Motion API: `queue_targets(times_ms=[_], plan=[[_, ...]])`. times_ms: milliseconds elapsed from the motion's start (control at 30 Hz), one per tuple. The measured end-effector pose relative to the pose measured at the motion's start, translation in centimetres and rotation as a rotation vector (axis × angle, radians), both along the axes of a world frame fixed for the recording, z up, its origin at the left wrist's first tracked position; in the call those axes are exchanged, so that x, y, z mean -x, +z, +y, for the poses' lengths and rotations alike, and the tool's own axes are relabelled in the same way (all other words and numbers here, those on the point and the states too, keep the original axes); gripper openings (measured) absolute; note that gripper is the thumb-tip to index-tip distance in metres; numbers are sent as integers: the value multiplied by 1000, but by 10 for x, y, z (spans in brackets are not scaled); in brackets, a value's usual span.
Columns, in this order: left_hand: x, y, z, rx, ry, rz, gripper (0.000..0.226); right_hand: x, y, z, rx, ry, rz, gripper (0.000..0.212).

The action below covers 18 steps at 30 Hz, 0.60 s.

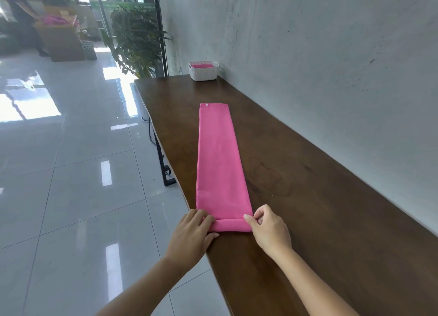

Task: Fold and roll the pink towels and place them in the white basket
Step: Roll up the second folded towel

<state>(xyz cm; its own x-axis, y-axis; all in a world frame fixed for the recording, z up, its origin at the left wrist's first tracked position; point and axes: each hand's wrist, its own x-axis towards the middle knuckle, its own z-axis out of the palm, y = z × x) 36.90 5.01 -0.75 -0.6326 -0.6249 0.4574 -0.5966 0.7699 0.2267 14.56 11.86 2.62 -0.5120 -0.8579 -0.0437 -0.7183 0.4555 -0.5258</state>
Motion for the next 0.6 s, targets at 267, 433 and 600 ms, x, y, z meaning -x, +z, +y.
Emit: queue_targets(times_ms=[267, 433, 600], plan=[[9, 16, -8, -269, 87, 54, 29, 5, -1, 15, 93, 255, 152, 29], [14, 40, -19, -608, 98, -39, 8, 10, -8, 26, 136, 323, 168, 28], [6, 44, -24, -832, 150, -81, 18, 2, -9, 36, 176, 319, 75, 19]])
